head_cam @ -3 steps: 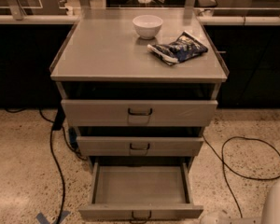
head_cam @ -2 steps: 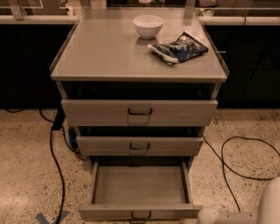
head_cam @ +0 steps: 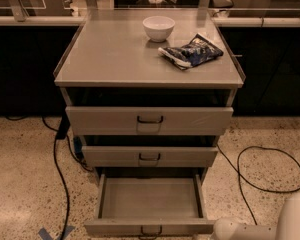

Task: Close bottom drawer

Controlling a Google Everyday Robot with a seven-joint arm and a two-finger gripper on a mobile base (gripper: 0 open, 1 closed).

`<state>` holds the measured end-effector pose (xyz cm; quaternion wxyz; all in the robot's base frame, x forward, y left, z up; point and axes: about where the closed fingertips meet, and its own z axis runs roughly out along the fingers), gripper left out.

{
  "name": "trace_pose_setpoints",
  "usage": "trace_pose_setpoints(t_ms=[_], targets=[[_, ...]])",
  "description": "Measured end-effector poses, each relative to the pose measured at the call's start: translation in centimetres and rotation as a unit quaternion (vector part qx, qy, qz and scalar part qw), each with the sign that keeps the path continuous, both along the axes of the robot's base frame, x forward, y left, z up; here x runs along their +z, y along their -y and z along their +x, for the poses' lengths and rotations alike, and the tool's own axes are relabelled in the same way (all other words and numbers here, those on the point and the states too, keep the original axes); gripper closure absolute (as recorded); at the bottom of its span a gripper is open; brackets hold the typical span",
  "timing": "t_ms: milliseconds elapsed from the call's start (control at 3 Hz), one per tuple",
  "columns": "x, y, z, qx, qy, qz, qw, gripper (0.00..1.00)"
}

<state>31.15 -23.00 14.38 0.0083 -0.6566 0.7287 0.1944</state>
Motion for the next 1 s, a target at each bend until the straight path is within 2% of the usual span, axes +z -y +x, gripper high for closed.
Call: trace_pose_setpoints(t_ms=[333, 1000], targets=[[-0.2, -0.2, 0.5, -0.005, 0.001, -0.007, 1.0, 0.0], [-1.0, -0.6, 2.2, -0.048, 0.007, -0.016, 0.9987, 0.0]])
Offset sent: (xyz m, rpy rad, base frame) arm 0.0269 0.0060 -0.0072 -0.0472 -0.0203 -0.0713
